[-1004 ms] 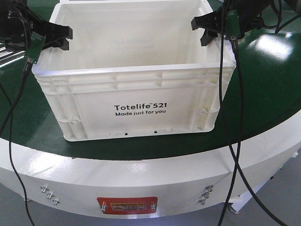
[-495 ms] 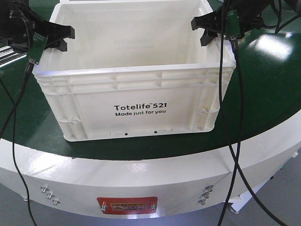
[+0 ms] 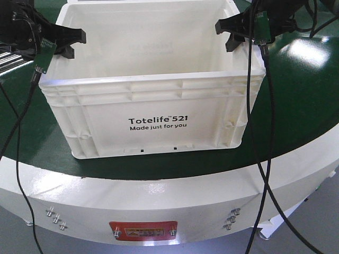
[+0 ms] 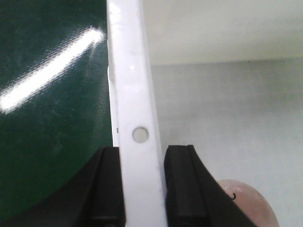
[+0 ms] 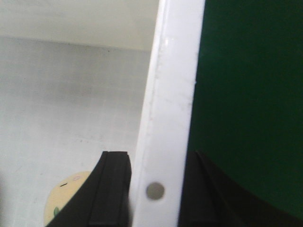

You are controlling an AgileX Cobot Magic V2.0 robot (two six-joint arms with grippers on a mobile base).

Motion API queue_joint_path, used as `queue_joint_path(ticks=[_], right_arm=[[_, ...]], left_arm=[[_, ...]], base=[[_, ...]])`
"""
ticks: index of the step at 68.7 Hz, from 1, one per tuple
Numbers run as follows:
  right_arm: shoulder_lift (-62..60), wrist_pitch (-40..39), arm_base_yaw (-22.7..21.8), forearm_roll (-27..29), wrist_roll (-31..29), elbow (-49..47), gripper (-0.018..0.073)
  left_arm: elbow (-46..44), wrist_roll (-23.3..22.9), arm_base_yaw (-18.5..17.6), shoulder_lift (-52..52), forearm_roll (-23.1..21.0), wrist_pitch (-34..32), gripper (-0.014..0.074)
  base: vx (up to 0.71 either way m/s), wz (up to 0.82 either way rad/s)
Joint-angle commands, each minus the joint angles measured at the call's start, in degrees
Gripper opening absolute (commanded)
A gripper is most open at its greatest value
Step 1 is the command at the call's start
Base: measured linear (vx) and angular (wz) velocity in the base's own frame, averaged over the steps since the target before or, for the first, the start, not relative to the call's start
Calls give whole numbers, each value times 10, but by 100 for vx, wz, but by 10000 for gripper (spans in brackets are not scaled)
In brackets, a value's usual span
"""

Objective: Place moving items into box and shelve
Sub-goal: 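Close both grippers on the crate's side rims, then lift the crate with both grippers off the table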

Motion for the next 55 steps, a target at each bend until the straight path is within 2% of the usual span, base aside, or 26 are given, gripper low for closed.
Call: queue_joint_path(ticks=[1,8,26,55], right_arm=[[-26,-6,0,33,-32,-15,-12],[-29,-7,0,49,-36,-15,-12],[-55,-7,0,54,-36,-15,-12],[-101,14,0,71,-35,-15,-12]], left_arm=[[-17,13,1,-21,-1,-27,-28],[-17,21,1,-23,-4,-28,-28],[-18,66,1,-42,-55,-41,-26],[-19,74,1,-87,-60,-42,-20]], base=[[0,0],[0,0],[0,0],[0,0]])
